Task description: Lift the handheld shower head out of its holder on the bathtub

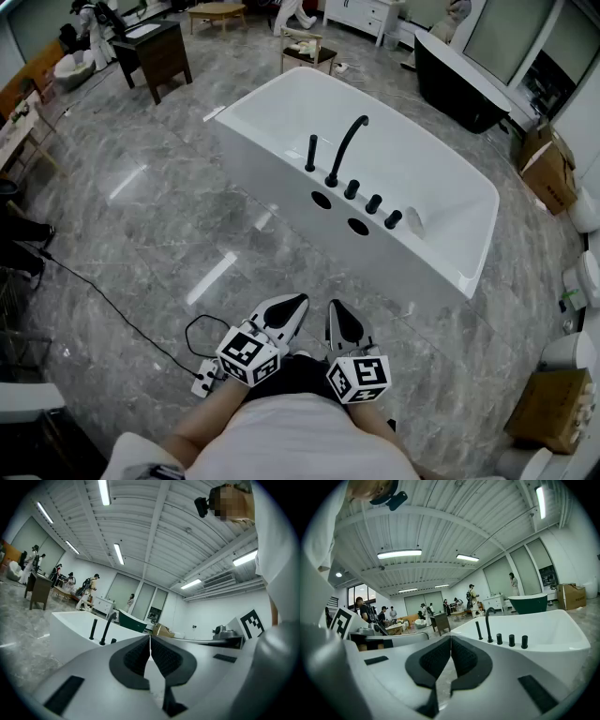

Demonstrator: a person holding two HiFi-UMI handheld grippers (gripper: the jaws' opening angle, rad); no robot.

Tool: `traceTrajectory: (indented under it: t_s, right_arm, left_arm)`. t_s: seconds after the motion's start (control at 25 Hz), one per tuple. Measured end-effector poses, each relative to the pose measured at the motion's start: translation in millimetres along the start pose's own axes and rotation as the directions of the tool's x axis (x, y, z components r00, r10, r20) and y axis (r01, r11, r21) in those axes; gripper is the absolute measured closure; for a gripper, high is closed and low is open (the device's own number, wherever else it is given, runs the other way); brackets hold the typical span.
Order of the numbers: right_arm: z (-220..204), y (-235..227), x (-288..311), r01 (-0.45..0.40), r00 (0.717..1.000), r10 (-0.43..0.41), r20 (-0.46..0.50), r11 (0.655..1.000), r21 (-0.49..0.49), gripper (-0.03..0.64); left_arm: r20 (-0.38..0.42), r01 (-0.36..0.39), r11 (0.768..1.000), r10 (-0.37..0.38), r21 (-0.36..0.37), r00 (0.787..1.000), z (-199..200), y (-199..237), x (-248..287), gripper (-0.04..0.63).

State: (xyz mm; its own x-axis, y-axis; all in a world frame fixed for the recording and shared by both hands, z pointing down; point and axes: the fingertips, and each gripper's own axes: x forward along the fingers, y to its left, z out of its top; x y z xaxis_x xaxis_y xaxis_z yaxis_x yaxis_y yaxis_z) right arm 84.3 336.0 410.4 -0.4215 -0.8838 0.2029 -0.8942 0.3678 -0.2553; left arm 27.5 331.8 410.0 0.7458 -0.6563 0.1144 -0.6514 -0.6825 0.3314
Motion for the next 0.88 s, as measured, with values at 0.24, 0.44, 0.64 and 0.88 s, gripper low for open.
traceTrajectory:
  t_s: [0.24, 0.44, 0.64, 0.88]
  right_arm:
    - [-0.7, 3.9, 4.8, -0.026, 1.000, 0.026, -0.008, 1.000, -0.003, 0.600]
    - [-3.6, 9.6, 10.1, -0.032, 0.999, 0.032, -0.018, 0.999, -0.006, 0.600]
    - [-2.2, 10.4, 16.4, -0.016, 1.000, 0.016, -0.016, 1.000, 0.004, 0.599]
    - [-1.4, 23.5, 21.0, -0.021, 1.000, 0.021, 0.003, 1.000, 0.019, 0.598]
  left_arm:
    - [-0.002, -0.012, 1.000, 0.012, -0.006, 1.000, -2.0, 4.6, 0.1, 0.583]
    - [0.004, -0.005, 1.000, 0.005, -0.006, 1.000, 0.6, 9.0, -1.9, 0.583]
    - [0.003, 0.003, 1.000, -0.003, -0.005, 1.000, 3.2, 15.3, -4.7, 0.583]
    - [-0.002, 0.006, 1.000, -0.006, -0.015, 1.000, 3.9, 26.5, -12.8, 0.583]
